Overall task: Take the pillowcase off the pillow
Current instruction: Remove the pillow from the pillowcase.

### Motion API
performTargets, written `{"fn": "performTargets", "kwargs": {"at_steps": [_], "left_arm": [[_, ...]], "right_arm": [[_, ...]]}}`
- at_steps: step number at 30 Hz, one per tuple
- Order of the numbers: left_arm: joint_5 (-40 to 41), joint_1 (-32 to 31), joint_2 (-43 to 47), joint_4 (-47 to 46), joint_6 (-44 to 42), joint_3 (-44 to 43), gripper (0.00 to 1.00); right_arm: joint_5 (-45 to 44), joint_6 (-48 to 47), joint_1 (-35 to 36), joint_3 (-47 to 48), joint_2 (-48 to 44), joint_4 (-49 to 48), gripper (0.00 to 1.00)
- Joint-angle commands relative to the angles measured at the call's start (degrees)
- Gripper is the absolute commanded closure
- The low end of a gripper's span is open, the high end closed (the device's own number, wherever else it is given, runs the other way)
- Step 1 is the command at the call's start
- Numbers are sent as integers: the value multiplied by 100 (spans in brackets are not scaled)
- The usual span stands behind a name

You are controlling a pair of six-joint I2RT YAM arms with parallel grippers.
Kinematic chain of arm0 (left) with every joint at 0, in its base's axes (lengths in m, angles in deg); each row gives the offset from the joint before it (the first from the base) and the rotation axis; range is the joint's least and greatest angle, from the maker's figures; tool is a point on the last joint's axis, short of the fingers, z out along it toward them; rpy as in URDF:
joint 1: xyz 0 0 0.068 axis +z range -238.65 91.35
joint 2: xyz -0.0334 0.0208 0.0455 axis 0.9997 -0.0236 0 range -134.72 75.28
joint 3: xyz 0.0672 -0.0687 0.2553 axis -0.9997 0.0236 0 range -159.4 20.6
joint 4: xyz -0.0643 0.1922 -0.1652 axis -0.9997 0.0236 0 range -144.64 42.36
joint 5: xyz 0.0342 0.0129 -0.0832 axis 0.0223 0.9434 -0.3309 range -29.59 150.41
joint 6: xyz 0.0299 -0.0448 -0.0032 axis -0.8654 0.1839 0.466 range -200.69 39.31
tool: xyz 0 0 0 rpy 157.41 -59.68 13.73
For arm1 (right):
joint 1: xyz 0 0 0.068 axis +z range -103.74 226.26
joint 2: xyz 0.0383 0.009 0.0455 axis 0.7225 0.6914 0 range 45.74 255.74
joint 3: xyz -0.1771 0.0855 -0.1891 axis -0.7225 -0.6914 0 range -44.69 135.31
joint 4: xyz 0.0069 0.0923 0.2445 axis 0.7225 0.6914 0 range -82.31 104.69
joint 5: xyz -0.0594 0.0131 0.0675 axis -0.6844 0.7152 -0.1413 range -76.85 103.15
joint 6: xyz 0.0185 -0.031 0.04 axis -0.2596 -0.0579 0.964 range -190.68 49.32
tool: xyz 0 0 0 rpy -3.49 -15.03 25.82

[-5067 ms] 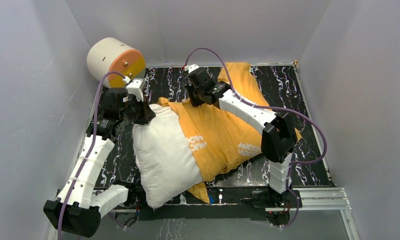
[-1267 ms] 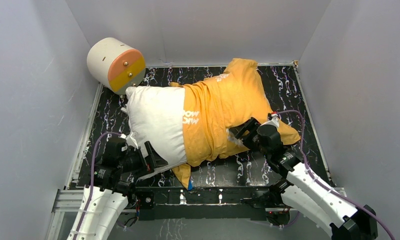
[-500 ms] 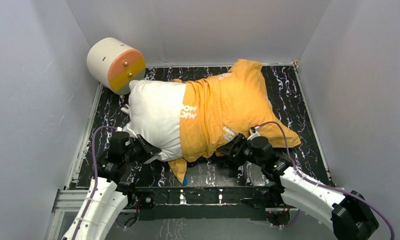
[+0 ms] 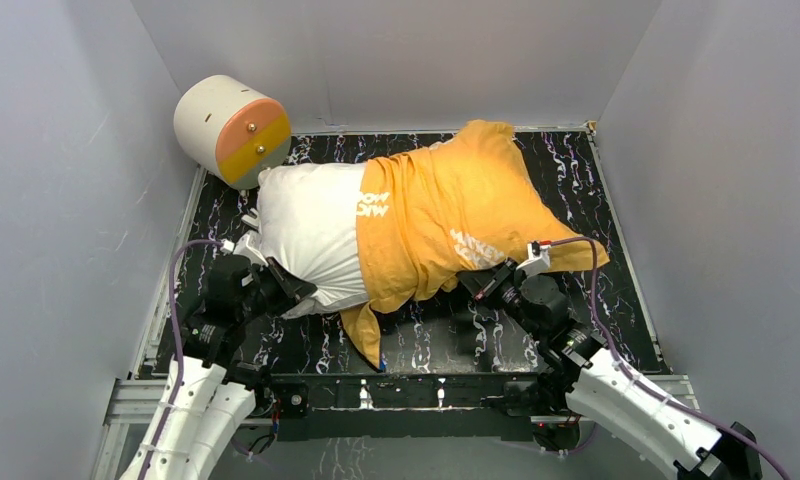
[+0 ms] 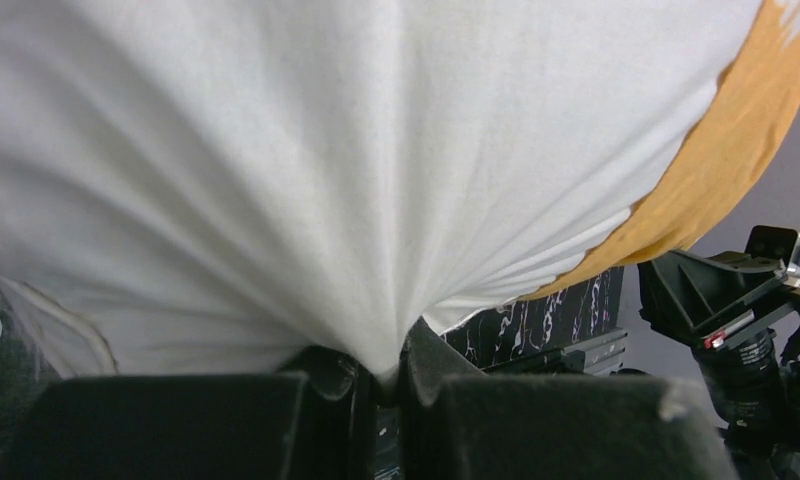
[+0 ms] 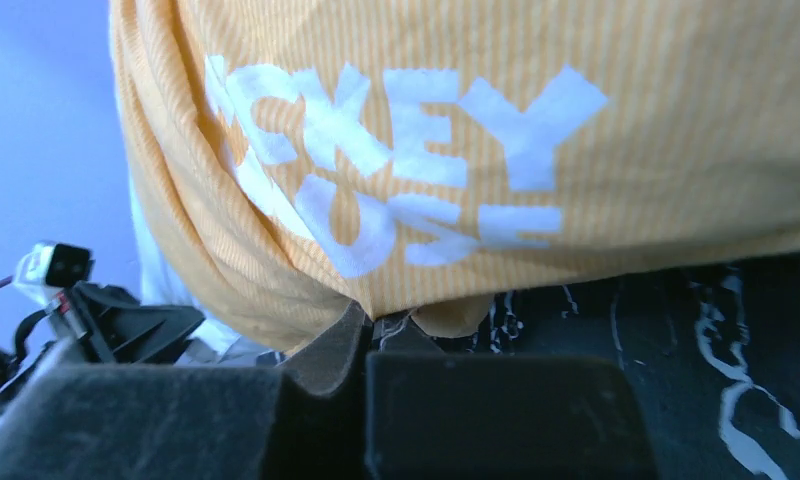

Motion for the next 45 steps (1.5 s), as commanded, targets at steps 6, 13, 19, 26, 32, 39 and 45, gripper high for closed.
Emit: {"fn": "performTargets", "kwargs": {"at_steps": [6, 13, 19, 26, 32, 39, 45], "left_arm": [[1009, 32, -157, 437, -593, -501, 100], [783, 32, -164, 319, -798, -510, 100], [439, 32, -673, 386, -1241, -689, 100], [48, 32, -530, 27, -1311, -522, 100], [268, 32, -471, 55, -1246, -523, 100], [264, 32, -387, 48, -1221, -504, 100], [360, 32, -398, 72, -1183, -510, 100]], "right_arm": [[-2133, -873, -52, 1604, -446, 3090, 100], [-2796, -805, -51, 2067, -422, 4290, 100], [-758, -1103, -50, 1869, -561, 2517, 45], [1567, -498, -46, 1925, 389, 1047, 24], [301, 589, 476, 1942, 1291, 1520, 24], [-665, 774, 1031, 1386, 1633, 631, 46], [-1775, -550, 1037, 2306, 2739, 2089, 90]]}}
